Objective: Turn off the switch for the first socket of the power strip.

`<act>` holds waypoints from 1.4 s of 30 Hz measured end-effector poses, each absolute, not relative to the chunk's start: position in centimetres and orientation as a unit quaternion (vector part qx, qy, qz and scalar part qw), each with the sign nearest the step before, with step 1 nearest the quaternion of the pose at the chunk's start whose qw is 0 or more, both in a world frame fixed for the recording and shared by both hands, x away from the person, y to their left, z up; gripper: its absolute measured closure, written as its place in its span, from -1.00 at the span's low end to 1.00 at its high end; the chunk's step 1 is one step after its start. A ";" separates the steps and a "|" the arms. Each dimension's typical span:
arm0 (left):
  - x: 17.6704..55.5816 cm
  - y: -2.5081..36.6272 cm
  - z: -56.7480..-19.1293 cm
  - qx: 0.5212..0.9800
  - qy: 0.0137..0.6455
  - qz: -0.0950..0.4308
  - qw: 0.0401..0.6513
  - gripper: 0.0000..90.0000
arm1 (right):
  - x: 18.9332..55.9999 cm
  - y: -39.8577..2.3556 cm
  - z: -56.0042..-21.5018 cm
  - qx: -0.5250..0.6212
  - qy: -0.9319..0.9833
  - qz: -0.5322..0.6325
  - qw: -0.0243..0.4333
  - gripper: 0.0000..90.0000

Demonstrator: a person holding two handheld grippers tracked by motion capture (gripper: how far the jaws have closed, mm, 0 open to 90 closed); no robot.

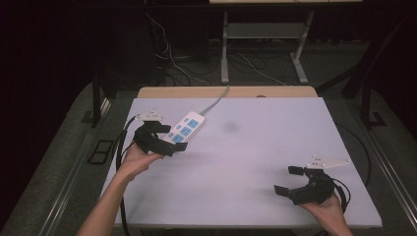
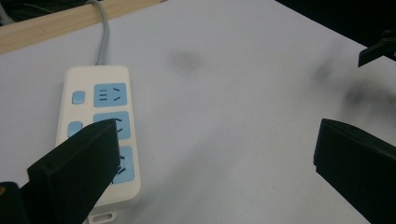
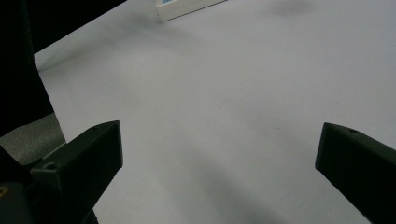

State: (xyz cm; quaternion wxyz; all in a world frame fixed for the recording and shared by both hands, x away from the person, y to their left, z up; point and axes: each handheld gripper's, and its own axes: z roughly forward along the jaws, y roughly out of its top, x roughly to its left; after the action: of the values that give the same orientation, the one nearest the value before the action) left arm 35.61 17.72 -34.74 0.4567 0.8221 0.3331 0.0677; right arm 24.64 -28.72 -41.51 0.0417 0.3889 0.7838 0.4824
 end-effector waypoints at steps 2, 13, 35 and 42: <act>36.0 17.6 -34.7 0.826 0.331 0.067 0.452 -1.00 | 24.7 -28.8 -41.6 0.390 0.784 0.482 0.041 -0.99; 38.2 17.6 -34.4 0.833 0.332 0.066 0.438 -1.00 | 24.9 -29.2 -41.6 0.391 0.781 0.486 0.040 -0.99; 42.0 17.5 -33.2 0.841 0.335 0.069 0.420 -1.00 | 24.9 -29.3 -41.7 0.392 0.783 0.481 0.038 -0.99; 43.3 17.5 -33.0 0.840 0.340 0.069 0.418 -1.00 | 24.9 -29.2 -41.8 0.392 0.784 0.480 0.038 -0.99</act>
State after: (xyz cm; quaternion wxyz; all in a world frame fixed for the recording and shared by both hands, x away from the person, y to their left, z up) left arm 43.33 17.54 -33.02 0.4182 0.8397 0.3396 0.0689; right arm 24.93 -29.25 -41.77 0.0378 0.3917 0.7838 0.4805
